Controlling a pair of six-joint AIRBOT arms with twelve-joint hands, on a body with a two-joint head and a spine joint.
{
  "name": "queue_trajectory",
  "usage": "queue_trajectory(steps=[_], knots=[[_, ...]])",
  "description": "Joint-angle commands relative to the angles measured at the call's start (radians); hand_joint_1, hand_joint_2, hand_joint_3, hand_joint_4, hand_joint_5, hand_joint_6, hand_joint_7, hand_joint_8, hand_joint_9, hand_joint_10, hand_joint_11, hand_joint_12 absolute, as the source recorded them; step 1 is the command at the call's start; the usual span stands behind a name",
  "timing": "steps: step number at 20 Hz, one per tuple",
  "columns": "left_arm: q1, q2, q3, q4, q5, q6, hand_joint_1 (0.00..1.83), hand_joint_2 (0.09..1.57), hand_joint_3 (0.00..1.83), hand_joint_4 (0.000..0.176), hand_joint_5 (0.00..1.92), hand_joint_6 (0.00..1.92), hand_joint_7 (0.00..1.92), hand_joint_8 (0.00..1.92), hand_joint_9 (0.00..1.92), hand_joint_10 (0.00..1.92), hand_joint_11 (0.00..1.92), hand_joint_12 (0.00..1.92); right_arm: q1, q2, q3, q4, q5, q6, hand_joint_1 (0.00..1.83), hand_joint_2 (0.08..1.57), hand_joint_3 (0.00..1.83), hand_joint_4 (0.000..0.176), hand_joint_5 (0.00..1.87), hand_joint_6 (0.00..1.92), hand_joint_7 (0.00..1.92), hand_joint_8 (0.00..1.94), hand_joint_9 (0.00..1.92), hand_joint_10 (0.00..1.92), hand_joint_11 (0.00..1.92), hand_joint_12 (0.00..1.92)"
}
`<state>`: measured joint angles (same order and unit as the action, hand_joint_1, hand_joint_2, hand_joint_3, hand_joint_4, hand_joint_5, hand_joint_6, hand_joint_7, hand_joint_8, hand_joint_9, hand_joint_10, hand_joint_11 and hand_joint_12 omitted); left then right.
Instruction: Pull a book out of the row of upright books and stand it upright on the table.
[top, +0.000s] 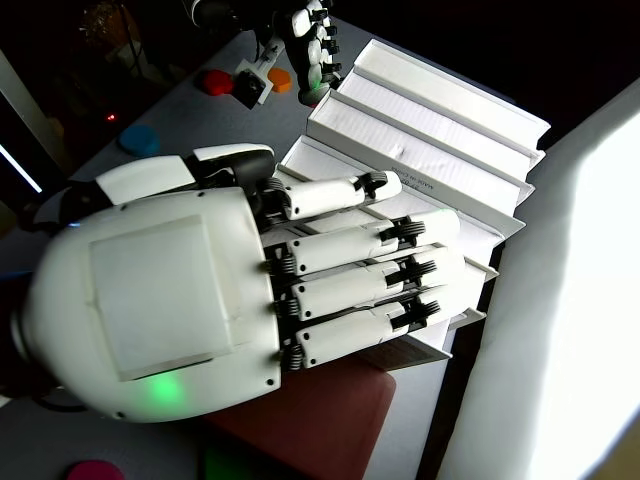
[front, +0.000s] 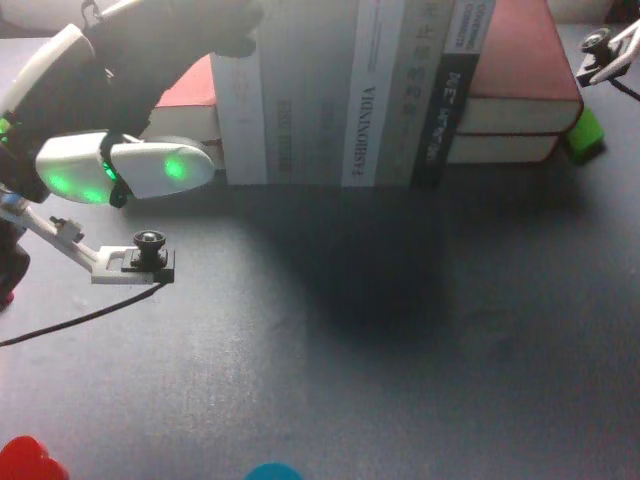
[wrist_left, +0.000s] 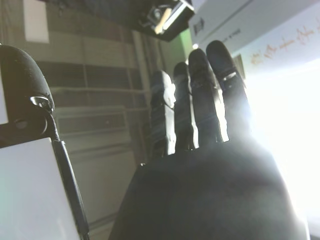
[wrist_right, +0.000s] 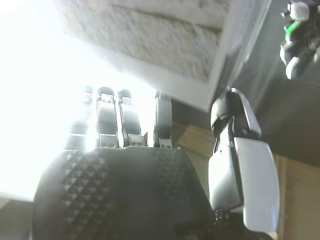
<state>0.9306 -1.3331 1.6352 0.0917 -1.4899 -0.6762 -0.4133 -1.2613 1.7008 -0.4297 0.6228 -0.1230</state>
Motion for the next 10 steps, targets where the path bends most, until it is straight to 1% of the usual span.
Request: queue_trajectory(steps=[1,2,3,4,5,6,7,8,9,10], knots=[[-0.01,-0.005,0.002,-0.041,-0.107,-0.011,1.07,0.8,0.0,0.025,0.41,0.0,0.31,0.0,0.32,0.0,0.0,1.04,0.018,-0.01,0.008,0.017,0.036,-0.009,0.37,1.22,0.0,0.106,0.42,0.02,0.0,0.0,0.0,0.0,0.0,0.0],[-0.01,-0.006,0.002,-0.041,-0.107,-0.011,1.07,0.8,0.0,0.026,0.4,0.0,0.3,0.0,0.31,0.0,0.0,1.01,0.02,-0.015,0.009,0.002,0.03,-0.008,0.4,1.23,0.01,0.111,0.42,0.01,0.0,0.0,0.0,0.0,0.0,0.0],[-0.009,-0.006,0.002,-0.041,-0.107,-0.011,1.05,0.8,0.0,0.029,0.41,0.0,0.3,0.0,0.32,0.0,0.0,1.04,0.025,-0.018,0.008,-0.021,0.023,0.0,0.38,1.24,0.01,0.121,0.41,0.01,0.0,0.0,0.0,0.0,0.0,0.0],[-0.007,-0.006,0.001,-0.042,-0.108,-0.011,1.05,0.8,0.0,0.03,0.41,0.0,0.3,0.0,0.33,0.0,0.0,1.06,0.032,-0.024,0.007,-0.063,0.014,0.02,0.37,1.23,0.0,0.113,0.43,0.01,0.0,0.0,0.0,0.0,0.0,0.0],[-0.006,-0.006,-0.001,-0.042,-0.109,-0.011,1.06,0.81,0.0,0.024,0.41,0.0,0.29,0.0,0.32,0.0,0.0,1.07,0.036,-0.025,0.006,-0.088,0.009,0.032,0.36,1.21,0.0,0.118,0.43,0.01,0.0,0.0,0.0,0.0,0.0,0.0],[-0.004,-0.006,-0.003,-0.042,-0.11,-0.011,1.06,0.8,0.0,0.031,0.42,0.01,0.3,0.0,0.33,0.01,0.0,1.07,0.044,-0.024,0.001,-0.125,0.0,0.046,0.31,1.19,0.0,0.139,0.41,0.0,0.0,0.0,0.0,0.0,0.0,0.0],[0.001,-0.006,-0.005,-0.046,-0.112,-0.011,1.05,0.8,0.0,0.053,0.45,0.02,0.31,0.0,0.35,0.01,0.0,1.05,0.05,-0.024,-0.009,-0.16,-0.01,0.056,0.23,1.15,0.0,0.149,0.38,0.0,0.0,0.0,0.0,0.0,0.0,0.0],[0.003,-0.006,-0.006,-0.048,-0.112,-0.011,1.03,0.8,0.0,0.051,0.44,0.01,0.3,0.0,0.34,0.0,0.0,1.04,0.053,-0.024,-0.023,-0.19,-0.021,0.058,0.22,1.13,0.0,0.145,0.37,0.0,0.0,0.0,0.0,0.0,0.0,0.0],[0.005,-0.006,-0.007,-0.051,-0.112,-0.011,1.01,0.81,0.01,0.044,0.44,0.01,0.29,0.0,0.34,0.0,0.0,1.05,0.059,-0.024,-0.036,-0.209,-0.029,0.058,0.18,1.12,0.0,0.149,0.31,0.0,0.0,0.0,0.0,0.0,0.0,0.0],[0.007,-0.007,-0.007,-0.053,-0.112,-0.011,1.01,0.81,0.01,0.044,0.44,0.01,0.29,0.0,0.34,0.0,0.0,1.05,0.068,-0.022,-0.046,-0.237,-0.037,0.065,0.18,1.12,0.0,0.149,0.31,0.0,0.0,0.0,0.0,0.0,0.0,0.0]])
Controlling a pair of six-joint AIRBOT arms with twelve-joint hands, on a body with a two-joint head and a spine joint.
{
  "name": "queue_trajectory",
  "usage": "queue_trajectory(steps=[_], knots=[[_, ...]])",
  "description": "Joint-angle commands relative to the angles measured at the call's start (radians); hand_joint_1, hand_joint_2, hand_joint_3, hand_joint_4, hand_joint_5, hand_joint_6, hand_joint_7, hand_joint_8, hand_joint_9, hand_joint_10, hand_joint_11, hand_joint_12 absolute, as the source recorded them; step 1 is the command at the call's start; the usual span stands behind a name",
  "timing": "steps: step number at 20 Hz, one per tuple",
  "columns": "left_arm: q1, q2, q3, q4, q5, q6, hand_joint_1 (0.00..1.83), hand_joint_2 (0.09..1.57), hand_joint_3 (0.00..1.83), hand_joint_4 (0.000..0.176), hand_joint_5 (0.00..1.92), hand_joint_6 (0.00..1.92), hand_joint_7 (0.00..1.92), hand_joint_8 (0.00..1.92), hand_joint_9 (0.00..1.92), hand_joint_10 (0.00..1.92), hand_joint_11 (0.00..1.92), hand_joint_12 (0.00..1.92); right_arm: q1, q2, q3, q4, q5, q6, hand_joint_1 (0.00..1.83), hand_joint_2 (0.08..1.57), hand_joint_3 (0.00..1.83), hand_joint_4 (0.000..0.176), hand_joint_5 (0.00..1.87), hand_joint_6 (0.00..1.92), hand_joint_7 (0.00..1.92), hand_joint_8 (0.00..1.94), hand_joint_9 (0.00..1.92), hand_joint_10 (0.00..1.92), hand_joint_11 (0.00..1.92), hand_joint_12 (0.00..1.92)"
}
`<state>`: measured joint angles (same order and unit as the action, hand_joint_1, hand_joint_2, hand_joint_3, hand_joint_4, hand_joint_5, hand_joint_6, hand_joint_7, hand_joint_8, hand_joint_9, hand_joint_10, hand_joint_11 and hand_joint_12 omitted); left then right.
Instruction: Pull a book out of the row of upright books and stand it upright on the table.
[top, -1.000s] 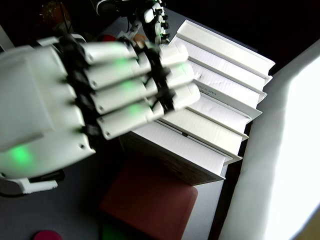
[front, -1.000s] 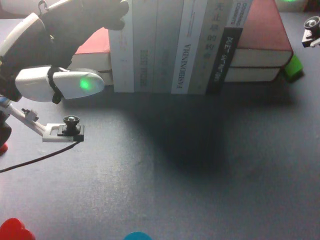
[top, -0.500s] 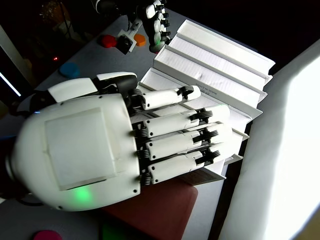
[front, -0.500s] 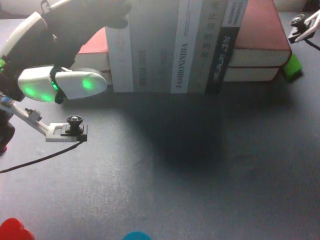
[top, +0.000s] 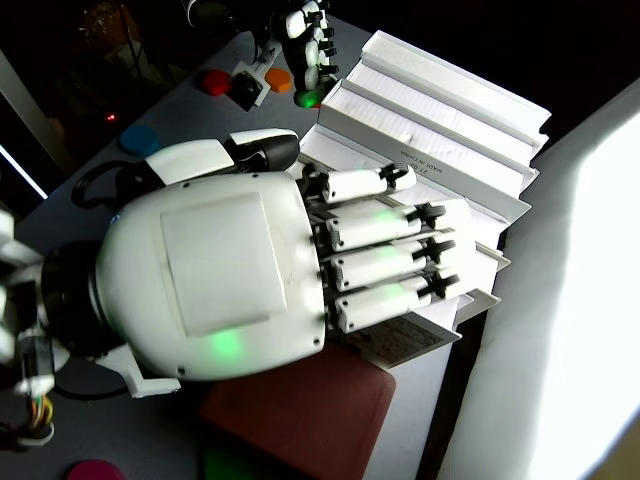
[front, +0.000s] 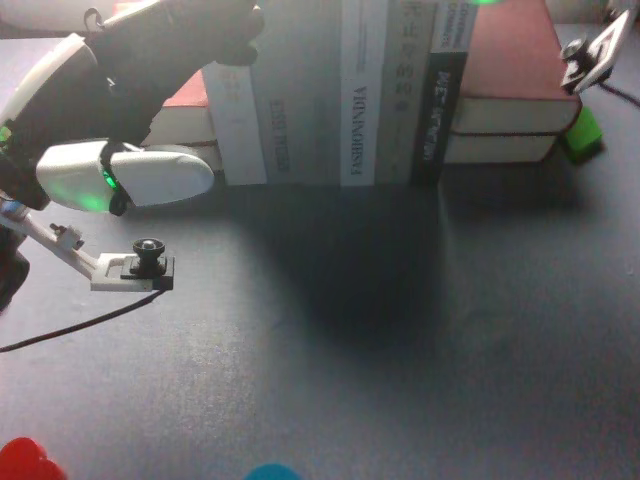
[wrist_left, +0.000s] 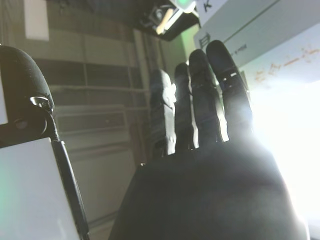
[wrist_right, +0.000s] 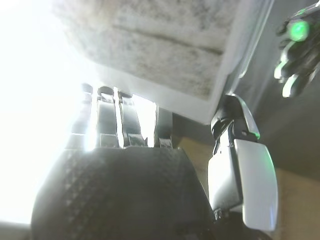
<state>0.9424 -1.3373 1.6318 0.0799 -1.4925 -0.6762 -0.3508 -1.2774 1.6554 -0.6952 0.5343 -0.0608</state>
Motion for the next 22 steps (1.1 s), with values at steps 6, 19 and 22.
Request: queue_trajectory(steps=[6,19,22], knots=[[0.003,-0.003,-0.009,-0.05,-0.114,-0.011,1.03,0.82,0.0,0.044,0.45,0.0,0.32,0.0,0.39,0.01,0.0,1.19,0.051,0.013,-0.047,-0.101,0.047,0.063,0.13,1.21,0.02,0.149,0.2,0.0,0.0,0.0,0.0,0.0,0.0,0.0],[0.025,-0.005,-0.023,-0.059,-0.116,-0.011,1.01,0.85,0.01,0.031,0.46,0.0,0.3,0.0,0.43,0.01,0.01,1.35,0.197,0.218,-0.321,-0.395,0.067,0.098,0.0,1.11,0.0,0.123,0.16,0.01,0.0,0.0,0.0,0.0,0.0,0.0],[0.032,-0.006,-0.024,-0.066,-0.118,-0.011,0.92,0.88,0.01,0.013,0.44,0.0,0.31,0.0,0.41,0.0,0.0,1.33,0.226,0.235,-0.355,-0.45,0.068,0.098,0.0,1.09,0.0,0.134,0.16,0.01,0.0,0.0,0.0,0.0,0.0,0.0]])
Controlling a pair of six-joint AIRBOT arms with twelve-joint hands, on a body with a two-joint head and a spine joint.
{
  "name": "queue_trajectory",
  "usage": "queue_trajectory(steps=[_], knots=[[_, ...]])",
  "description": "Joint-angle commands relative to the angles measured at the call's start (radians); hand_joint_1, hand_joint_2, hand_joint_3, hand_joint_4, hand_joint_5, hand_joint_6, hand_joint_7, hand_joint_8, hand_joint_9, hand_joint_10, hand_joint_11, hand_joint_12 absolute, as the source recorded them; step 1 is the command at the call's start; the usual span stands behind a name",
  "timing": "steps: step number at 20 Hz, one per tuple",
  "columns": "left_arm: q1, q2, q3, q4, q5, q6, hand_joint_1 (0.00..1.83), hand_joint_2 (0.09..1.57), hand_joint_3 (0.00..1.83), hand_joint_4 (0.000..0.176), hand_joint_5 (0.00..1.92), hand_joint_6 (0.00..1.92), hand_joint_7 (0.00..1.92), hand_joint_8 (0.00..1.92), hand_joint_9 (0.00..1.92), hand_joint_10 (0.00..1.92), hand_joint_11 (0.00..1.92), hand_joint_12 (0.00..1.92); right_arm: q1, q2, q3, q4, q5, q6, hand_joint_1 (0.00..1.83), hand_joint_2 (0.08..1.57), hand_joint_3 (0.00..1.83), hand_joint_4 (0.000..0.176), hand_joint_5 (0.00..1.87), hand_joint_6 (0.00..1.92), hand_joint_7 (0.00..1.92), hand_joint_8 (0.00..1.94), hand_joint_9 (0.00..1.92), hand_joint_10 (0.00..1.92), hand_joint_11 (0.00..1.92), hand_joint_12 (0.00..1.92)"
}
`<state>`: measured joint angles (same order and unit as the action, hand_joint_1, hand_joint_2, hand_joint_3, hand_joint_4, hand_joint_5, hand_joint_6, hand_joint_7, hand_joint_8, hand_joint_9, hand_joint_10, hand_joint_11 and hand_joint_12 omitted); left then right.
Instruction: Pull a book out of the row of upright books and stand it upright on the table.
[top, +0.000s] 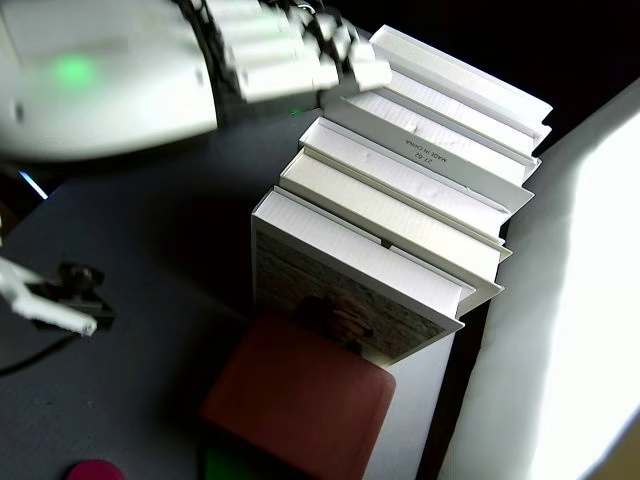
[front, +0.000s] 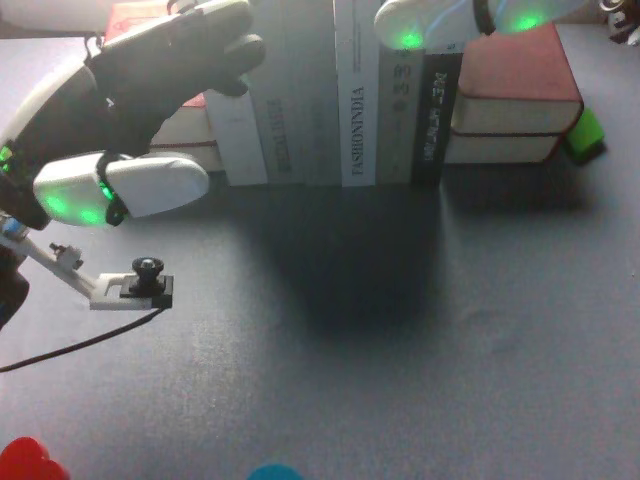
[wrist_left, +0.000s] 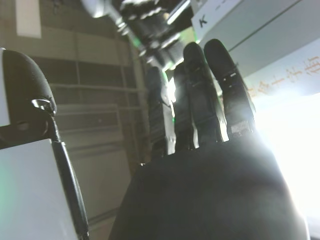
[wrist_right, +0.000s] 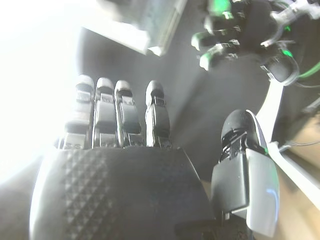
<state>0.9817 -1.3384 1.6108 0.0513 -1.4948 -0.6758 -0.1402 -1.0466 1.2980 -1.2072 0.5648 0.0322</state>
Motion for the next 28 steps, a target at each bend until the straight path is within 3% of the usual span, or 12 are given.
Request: queue_trajectory(steps=[1,3,7,9,10,13,15,18,19,21,23,28], knots=[[-0.007,-0.005,-0.003,-0.037,-0.115,-0.011,0.92,0.89,0.01,0.008,0.43,0.0,0.31,0.0,0.4,0.0,0.0,1.34,0.02,0.005,0.0,0.057,0.038,0.005,0.0,1.12,0.0,0.123,0.17,0.01,0.0,0.0,0.0,0.0,0.0,0.0],[-0.007,-0.007,-0.003,-0.037,-0.116,-0.011,0.94,0.88,0.0,0.02,0.43,0.0,0.32,0.0,0.41,0.0,0.0,1.34,0.04,0.005,0.012,0.065,0.035,-0.004,0.03,1.12,0.0,0.166,0.23,0.03,0.0,0.0,0.0,0.0,0.0,0.0],[-0.007,-0.007,-0.001,-0.041,-0.114,-0.011,0.91,0.89,0.0,0.021,0.44,0.0,0.28,0.0,0.39,0.0,0.0,1.33,0.048,-0.005,0.065,0.146,0.02,-0.022,0.0,1.14,0.0,0.176,0.47,0.03,0.0,0.0,0.0,0.0,0.0,0.0],[-0.006,-0.005,-0.002,-0.053,-0.119,-0.011,0.92,0.88,0.0,0.026,0.46,0.01,0.29,0.01,0.41,0.01,0.0,1.34,0.022,-0.018,0.088,0.219,0.018,-0.052,0.08,1.14,0.0,0.122,0.57,0.04,0.0,0.0,0.0,0.0,0.0,0.0],[-0.006,-0.004,-0.003,-0.053,-0.121,-0.011,0.93,0.89,0.0,0.026,0.47,0.01,0.3,0.01,0.41,0.01,0.0,1.34,0.009,-0.024,0.094,0.251,0.018,-0.071,0.1,1.14,0.0,0.112,0.57,0.04,0.0,0.0,0.0,0.0,0.0,0.0],[-0.003,-0.003,-0.004,-0.056,-0.125,-0.011,0.94,0.9,0.0,0.003,0.47,0.01,0.28,0.0,0.37,0.0,0.0,1.27,-0.033,-0.069,0.141,0.337,0.022,-0.104,0.17,1.13,0.0,0.128,0.67,0.02,0.0,0.0,0.0,0.0,0.0,0.0],[-0.002,-0.003,-0.005,-0.058,-0.128,-0.011,0.92,0.9,0.0,0.015,0.47,0.01,0.28,0.0,0.37,0.0,0.0,1.27,-0.05,-0.093,0.168,0.362,0.024,-0.104,0.15,1.13,0.0,0.13,0.67,0.02,0.0,0.0,0.0,0.0,0.0,0.0],[-0.003,-0.004,-0.005,-0.058,-0.129,-0.011,0.94,0.9,0.0,0.006,0.48,0.01,0.31,0.01,0.39,0.01,0.0,1.29,-0.062,-0.112,0.193,0.374,0.009,-0.104,0.11,1.14,0.0,0.12,0.66,0.01,0.0,0.0,0.0,0.0,0.0,0.0],[-0.003,-0.004,-0.005,-0.059,-0.129,-0.011,0.94,0.89,0.0,0.003,0.48,0.01,0.32,0.01,0.4,0.01,0.0,1.29,-0.063,-0.112,0.196,0.374,0.001,-0.104,0.11,1.14,0.0,0.134,0.64,0.0,0.0,0.0,0.0,0.0,0.0,0.0],[-0.003,-0.004,-0.005,-0.059,-0.13,-0.011,0.94,0.88,0.0,0.0,0.49,0.01,0.32,0.01,0.39,0.01,0.0,1.3,-0.064,-0.11,0.201,0.374,-0.011,-0.104,0.11,1.11,0.0,0.107,0.61,0.0,0.0,0.0,0.0,0.0,0.0,0.0],[-0.003,-0.004,-0.005,-0.06,-0.13,-0.011,0.96,0.88,0.0,0.002,0.47,0.0,0.31,0.0,0.38,0.01,0.0,1.27,-0.064,-0.111,0.204,0.374,-0.016,-0.104,0.1,1.07,0.0,0.143,0.61,0.0,0.0,0.0,0.0,0.0,0.0,0.0],[-0.002,-0.009,-0.004,-0.064,-0.136,-0.011,0.93,0.89,0.0,0.0,0.49,0.01,0.36,0.01,0.41,0.01,0.0,1.25,-0.087,-0.13,0.215,0.374,-0.026,-0.104,0.12,1.08,0.0,0.117,0.61,0.0,0.0,0.0,0.0,0.0,0.0,0.0]])
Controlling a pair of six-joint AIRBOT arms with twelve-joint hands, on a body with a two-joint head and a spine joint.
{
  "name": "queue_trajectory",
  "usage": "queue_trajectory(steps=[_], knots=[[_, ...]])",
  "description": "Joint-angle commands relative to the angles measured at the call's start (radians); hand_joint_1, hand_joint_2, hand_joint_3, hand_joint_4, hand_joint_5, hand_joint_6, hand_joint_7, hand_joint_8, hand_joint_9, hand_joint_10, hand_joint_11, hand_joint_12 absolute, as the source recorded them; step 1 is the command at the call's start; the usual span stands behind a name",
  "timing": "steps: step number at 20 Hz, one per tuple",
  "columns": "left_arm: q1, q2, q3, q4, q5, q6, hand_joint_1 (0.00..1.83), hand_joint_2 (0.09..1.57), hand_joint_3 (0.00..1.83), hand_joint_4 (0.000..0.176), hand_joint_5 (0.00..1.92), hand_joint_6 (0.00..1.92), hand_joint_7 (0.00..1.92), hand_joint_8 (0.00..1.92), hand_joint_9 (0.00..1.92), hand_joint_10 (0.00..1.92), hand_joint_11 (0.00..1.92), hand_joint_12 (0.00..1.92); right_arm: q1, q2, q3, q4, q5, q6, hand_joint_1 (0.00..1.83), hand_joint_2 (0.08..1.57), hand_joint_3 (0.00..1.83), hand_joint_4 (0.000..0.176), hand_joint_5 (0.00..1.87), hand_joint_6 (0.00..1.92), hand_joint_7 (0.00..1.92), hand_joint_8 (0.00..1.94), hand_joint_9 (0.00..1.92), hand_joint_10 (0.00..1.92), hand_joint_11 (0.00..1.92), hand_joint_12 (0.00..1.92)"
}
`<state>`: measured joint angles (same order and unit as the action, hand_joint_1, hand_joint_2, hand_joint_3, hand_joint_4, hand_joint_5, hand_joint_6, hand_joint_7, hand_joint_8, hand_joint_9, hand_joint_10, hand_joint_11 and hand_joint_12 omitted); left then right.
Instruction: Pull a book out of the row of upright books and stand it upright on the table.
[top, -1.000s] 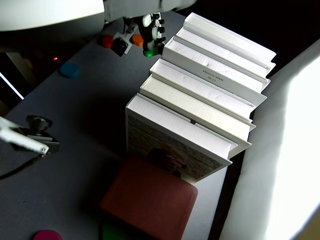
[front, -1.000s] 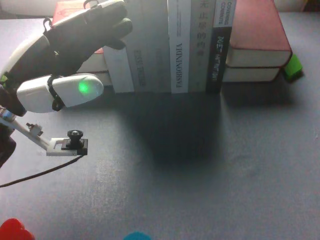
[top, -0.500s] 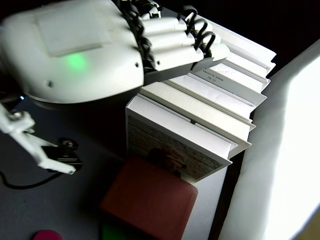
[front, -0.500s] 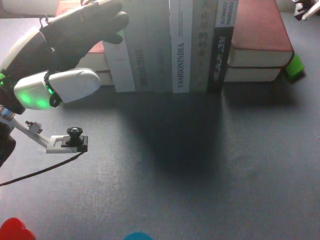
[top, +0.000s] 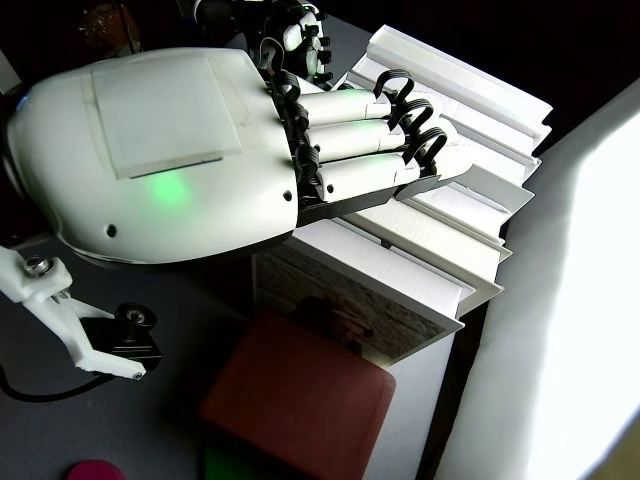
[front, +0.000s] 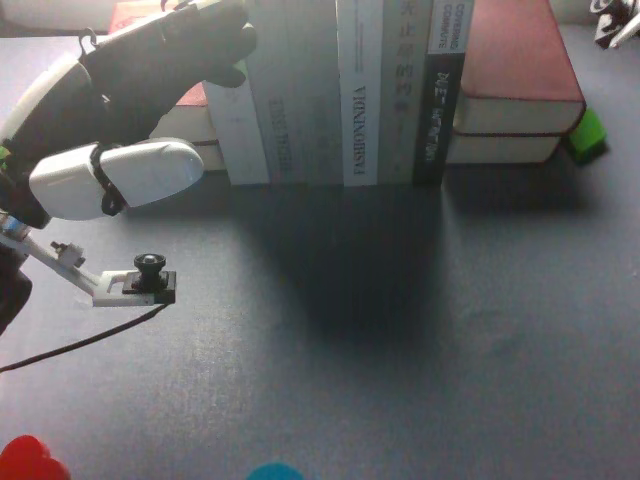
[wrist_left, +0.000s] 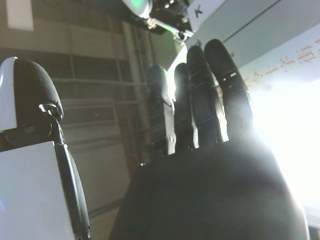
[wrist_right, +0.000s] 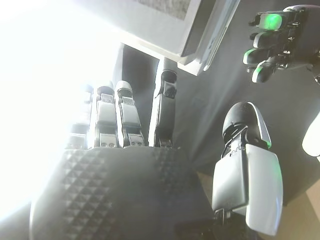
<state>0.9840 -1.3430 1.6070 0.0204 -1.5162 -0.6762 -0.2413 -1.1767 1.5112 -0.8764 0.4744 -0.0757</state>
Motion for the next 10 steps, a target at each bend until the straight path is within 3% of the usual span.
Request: queue_trajectory(steps=[1,2,3,5,7,8,10], knots=[[-0.004,-0.006,0.0,-0.035,-0.116,-0.011,0.93,0.89,0.0,0.0,0.49,0.01,0.36,0.01,0.41,0.01,0.0,1.23,0.001,-0.006,0.004,0.043,0.063,0.006,0.12,1.08,0.0,0.118,0.62,0.01,0.0,0.0,0.0,0.0,0.0,0.0],[-0.001,-0.006,-0.001,-0.037,-0.117,-0.011,0.92,0.89,0.0,0.0,0.5,0.01,0.35,0.0,0.4,0.01,0.0,1.25,-0.012,-0.006,0.004,0.036,0.063,0.013,0.16,1.1,0.0,0.153,0.63,0.01,0.0,0.0,0.0,0.0,0.0,0.0],[0.003,-0.006,-0.001,-0.04,-0.118,-0.011,0.92,0.89,0.0,0.0,0.5,0.01,0.37,0.01,0.41,0.01,0.0,1.25,-0.021,-0.005,0.002,0.023,0.063,0.027,0.11,1.09,0.0,0.161,0.58,0.0,0.0,0.0,0.0,0.0,0.0,0.0],[0.007,-0.006,-0.002,-0.047,-0.121,-0.011,0.95,0.87,0.0,0.0,0.49,0.01,0.38,0.01,0.4,0.01,0.0,1.26,-0.029,0.027,-0.028,-0.018,0.064,0.052,0.26,1.15,0.02,0.151,0.57,0.0,0.0,0.0,0.0,0.0,0.0,0.0],[0.012,-0.007,-0.005,-0.052,-0.124,-0.011,0.97,0.87,0.0,0.0,0.51,0.01,0.38,0.01,0.41,0.01,0.0,1.29,-0.029,0.067,-0.072,-0.051,0.065,0.054,0.03,1.1,0.0,0.114,0.45,0.0,0.0,0.0,0.0,0.0,0.0,0.0],[0.019,-0.007,-0.006,-0.059,-0.128,-0.011,0.98,0.87,0.0,0.0,0.51,0.01,0.38,0.01,0.4,0.01,0.0,1.29,-0.029,0.102,-0.113,-0.079,0.072,0.055,0.0,1.07,0.0,0.12,0.39,0.0,0.0,0.0,0.0,0.0,0.0,0.0],[0.028,-0.008,-0.009,-0.07,-0.134,-0.011,0.98,0.86,0.0,0.0,0.51,0.01,0.39,0.01,0.4,0.01,0.0,1.29,-0.029,0.15,-0.168,-0.112,0.085,0.055,0.0,1.11,0.0,0.144,0.56,0.07,0.0,0.0,0.0,0.0,0.0,0.0]])
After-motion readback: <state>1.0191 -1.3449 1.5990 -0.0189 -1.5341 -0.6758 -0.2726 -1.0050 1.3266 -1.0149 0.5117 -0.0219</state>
